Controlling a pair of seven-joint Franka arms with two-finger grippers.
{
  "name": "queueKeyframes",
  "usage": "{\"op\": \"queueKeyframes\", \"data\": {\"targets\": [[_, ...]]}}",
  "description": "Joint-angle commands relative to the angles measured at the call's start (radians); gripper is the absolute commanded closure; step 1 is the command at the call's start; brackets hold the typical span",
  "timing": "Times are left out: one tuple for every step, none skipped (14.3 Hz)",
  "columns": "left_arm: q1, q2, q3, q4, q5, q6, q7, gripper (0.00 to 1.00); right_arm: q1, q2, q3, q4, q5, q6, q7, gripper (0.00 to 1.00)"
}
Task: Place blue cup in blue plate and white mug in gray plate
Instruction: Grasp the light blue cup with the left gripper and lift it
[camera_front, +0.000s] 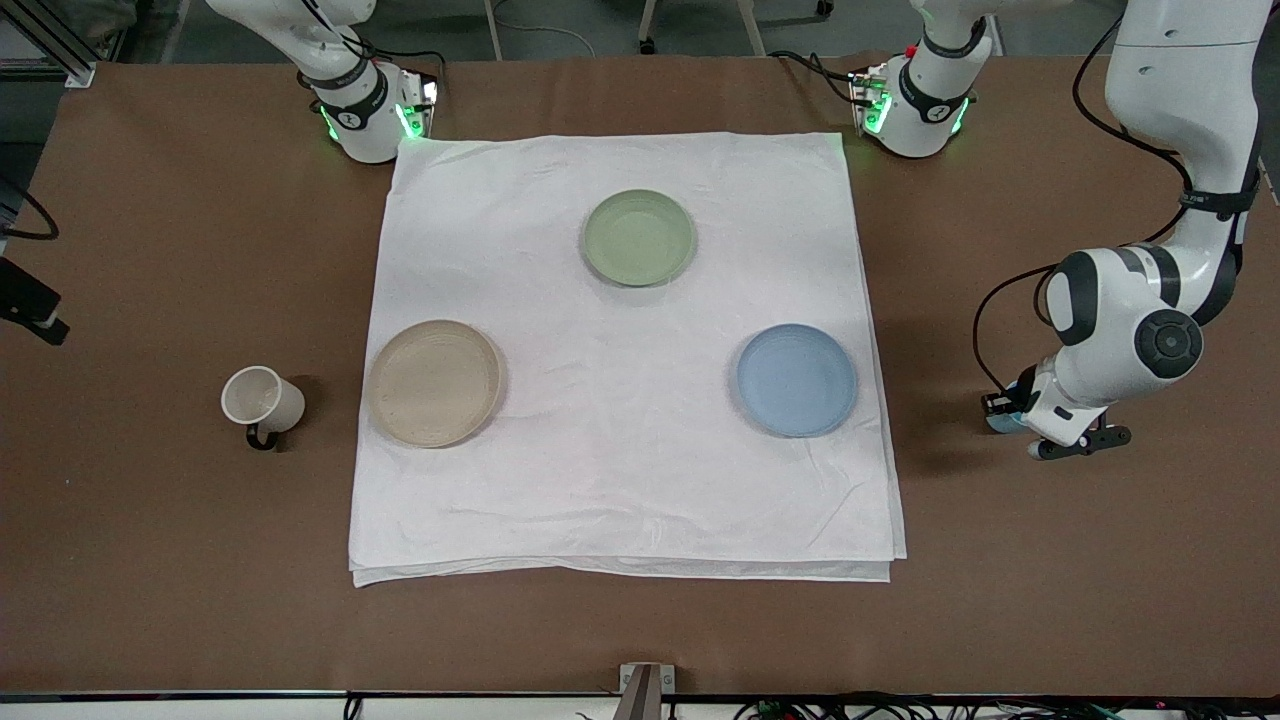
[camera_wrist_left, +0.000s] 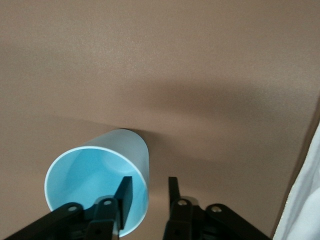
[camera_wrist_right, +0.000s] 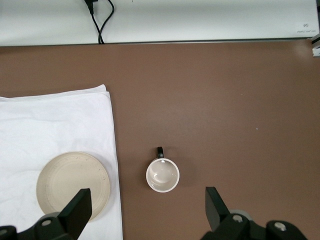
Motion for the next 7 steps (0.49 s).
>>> {"op": "queueKeyframes", "data": {"targets": [[0.004, -0.006, 0.002, -0.01, 0.022, 0.01, -0.014, 0.98, -0.004, 0.0, -0.005, 0.008, 0.012, -0.026, -0.002, 0.0], [0.004, -0.008, 0.003, -0.008, 0.022, 0.007, -0.014, 1.0, 0.0, -0.002, -0.005, 0.006, 0.012, -0.043, 0.006, 0.0], [0.004, -0.009, 0.003, -0.01, 0.022, 0.004, -0.014, 1.0, 0.009, -0.011, -0.005, 0.0, 0.012, -0.055, 0.009, 0.0], [0.003, -0.018, 0.003, -0.008, 0.022, -0.004, -0.016, 1.0, 0.028, -0.016, -0.006, 0.002, 0.005, -0.07, 0.007, 0.0], [0.003, -0.035, 0.003, -0.007, 0.022, -0.021, -0.016, 1.0, 0.031, -0.016, -0.008, 0.003, 0.002, -0.075, 0.009, 0.0], [-0.003, -0.067, 0.002, -0.004, 0.022, -0.059, -0.023, 1.0, 0.028, -0.017, -0.008, 0.002, 0.002, -0.075, 0.009, 0.0], [-0.011, -0.101, -0.004, -0.001, 0.022, -0.106, -0.049, 1.0, 0.028, -0.017, -0.009, 0.002, 0.001, -0.075, 0.009, 0.0]]}}
